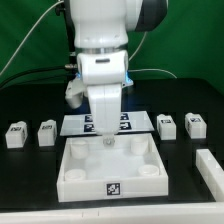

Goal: Assemble one leg

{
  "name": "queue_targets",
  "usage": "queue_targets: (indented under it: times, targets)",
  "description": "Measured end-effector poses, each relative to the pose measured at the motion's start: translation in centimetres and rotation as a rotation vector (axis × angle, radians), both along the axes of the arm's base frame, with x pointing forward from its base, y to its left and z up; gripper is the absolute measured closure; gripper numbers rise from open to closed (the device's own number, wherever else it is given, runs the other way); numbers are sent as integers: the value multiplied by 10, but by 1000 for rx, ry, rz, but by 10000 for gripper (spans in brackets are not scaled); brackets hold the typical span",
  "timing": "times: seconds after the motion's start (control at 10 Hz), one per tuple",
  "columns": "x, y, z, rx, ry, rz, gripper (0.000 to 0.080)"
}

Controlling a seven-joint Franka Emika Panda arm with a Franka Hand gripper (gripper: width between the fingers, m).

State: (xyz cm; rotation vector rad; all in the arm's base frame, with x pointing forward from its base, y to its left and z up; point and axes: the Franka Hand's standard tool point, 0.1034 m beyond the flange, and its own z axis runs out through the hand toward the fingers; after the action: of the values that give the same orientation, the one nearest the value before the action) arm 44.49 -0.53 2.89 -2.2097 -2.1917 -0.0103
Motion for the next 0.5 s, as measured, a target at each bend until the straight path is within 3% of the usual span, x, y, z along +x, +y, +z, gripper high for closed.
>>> queue_targets:
  times: [0.2, 0.5]
  targets:
    - [-1, -3, -14, 6, 21, -12, 150]
    - [-2, -1, -17, 6, 27, -40, 150]
